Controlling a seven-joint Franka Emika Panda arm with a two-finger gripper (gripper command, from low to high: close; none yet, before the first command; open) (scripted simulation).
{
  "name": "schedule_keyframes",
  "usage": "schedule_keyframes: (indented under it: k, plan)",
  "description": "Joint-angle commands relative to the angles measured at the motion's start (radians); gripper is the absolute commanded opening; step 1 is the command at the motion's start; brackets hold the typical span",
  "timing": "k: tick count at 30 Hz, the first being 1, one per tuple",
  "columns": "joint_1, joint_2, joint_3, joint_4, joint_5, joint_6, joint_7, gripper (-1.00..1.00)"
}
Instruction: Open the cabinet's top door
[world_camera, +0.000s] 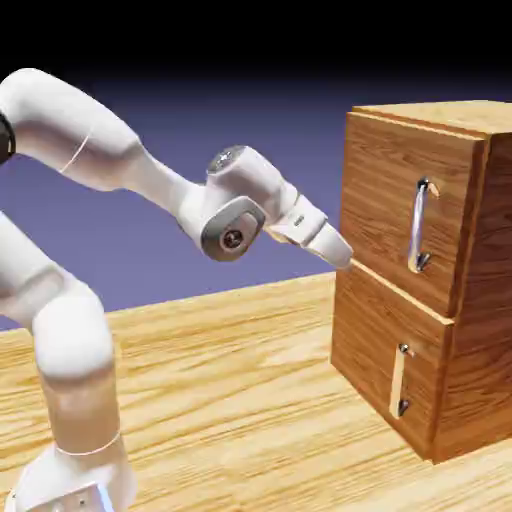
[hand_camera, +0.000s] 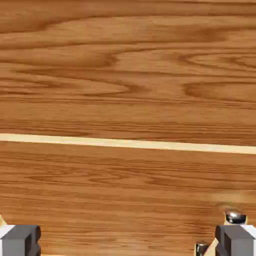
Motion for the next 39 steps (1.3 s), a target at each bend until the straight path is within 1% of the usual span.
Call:
schedule_keyframes:
  k: [1,39]
  plan:
    - [0.015,-0.009,-0.019,0.006,-0.044,-0.003,-0.020,0.00]
    - [0.604,-0.370,-0.724,0.226,-1.696,-0.126,-0.772,0.00]
